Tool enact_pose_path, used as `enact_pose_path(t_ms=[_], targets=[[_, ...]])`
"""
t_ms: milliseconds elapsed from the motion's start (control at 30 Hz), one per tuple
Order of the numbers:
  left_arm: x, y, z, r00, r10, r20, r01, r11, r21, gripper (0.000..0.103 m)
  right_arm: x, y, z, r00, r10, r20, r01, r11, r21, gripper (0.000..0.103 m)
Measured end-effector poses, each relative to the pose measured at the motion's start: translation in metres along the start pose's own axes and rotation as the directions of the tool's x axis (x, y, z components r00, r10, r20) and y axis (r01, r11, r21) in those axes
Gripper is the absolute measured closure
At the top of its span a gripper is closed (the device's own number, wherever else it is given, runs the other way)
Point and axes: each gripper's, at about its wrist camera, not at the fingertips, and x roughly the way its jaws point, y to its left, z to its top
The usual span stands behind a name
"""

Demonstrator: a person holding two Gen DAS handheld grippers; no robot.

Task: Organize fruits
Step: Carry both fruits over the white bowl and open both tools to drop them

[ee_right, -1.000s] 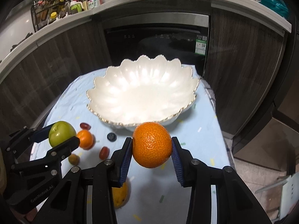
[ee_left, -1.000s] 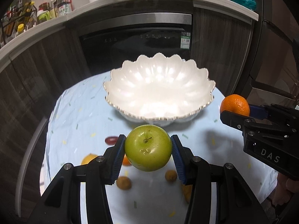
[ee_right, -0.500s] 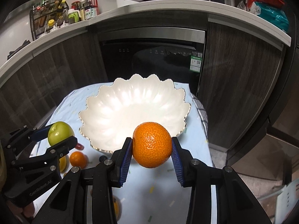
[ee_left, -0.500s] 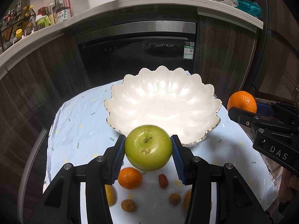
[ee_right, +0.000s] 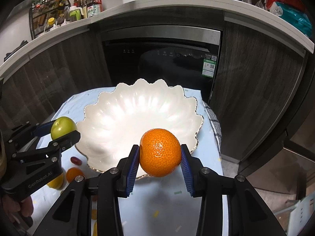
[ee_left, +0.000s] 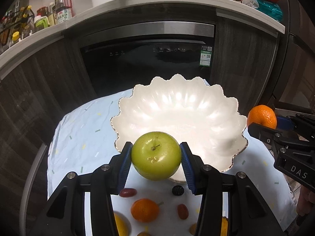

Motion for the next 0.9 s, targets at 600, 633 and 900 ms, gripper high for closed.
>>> enact_pose_path(t_ms=[600,633,900], targets=[[0.035,0.006,-0.001,0.997,-0.002,-0.079,0.003,1.000,0.007,0.055,0.035,0.000,0.001,0.996,0.019,-0.083,-0.019,1.000,-0.001,0.061],[0.036,0.006,-0.002,0.997,-0.001,-0.082,0.002,1.000,0.008,0.055,0.037,0.001,0.001,0.996,0.019,-0.087,-0.019,1.000,-0.003,0.061],[0.033,0.006,-0.001,0.998,0.022,-0.065,-0.021,1.000,0.009,0.034,0.041,0.000,-0.002,0.994,0.011,-0.107,-0.010,1.000,0.005,0.054]])
